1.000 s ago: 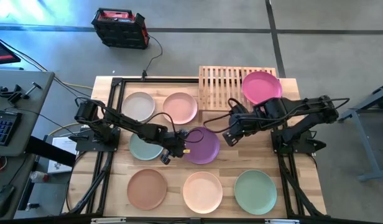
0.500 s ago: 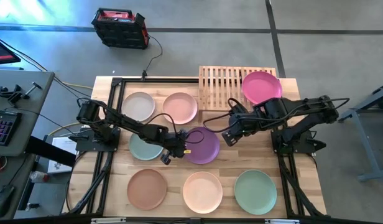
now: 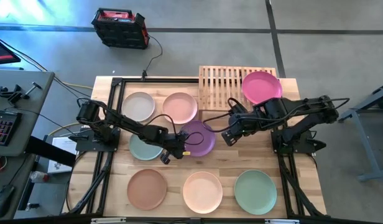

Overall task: Place and stack plates onto a shelf
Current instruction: Stack the violet plate on top of the pink plate on the shelf

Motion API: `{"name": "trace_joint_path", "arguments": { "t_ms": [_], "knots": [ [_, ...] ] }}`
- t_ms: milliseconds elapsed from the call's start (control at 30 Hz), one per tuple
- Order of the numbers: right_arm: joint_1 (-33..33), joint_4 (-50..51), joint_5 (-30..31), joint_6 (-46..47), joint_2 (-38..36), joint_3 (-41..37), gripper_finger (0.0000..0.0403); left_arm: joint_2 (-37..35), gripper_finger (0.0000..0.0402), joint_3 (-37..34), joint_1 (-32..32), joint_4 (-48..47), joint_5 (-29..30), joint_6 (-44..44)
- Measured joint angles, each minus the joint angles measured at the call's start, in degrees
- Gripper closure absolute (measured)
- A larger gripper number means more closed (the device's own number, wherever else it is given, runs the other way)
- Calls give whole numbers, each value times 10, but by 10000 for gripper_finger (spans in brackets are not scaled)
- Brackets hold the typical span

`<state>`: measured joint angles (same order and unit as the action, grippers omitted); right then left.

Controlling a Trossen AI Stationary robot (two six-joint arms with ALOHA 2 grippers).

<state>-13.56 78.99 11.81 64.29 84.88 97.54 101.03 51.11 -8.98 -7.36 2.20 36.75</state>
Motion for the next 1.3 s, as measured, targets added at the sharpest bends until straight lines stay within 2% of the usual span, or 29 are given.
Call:
{"name": "trace_joint_path", "arguments": {
  "t_ms": [167, 533, 733, 1067, 1300],
  "knots": [
    [0, 0, 0, 0, 0, 0, 293, 0, 397, 0, -17, -4, 3, -8],
    [0, -15, 0, -20, 0, 0, 293, -26, 400, 0, -32, -18, 0, -94],
    [0, -56, -36, -138, 6, 0, 293, -68, 400, 0, -32, -42, 0, -144],
    [0, -122, -86, -381, 14, 0, 293, -179, 400, 0, -44, -79, 0, -232],
    [0, -170, -117, -539, 20, 0, 293, -248, 399, 0, -80, -80, 0, -233]
  ]
}}
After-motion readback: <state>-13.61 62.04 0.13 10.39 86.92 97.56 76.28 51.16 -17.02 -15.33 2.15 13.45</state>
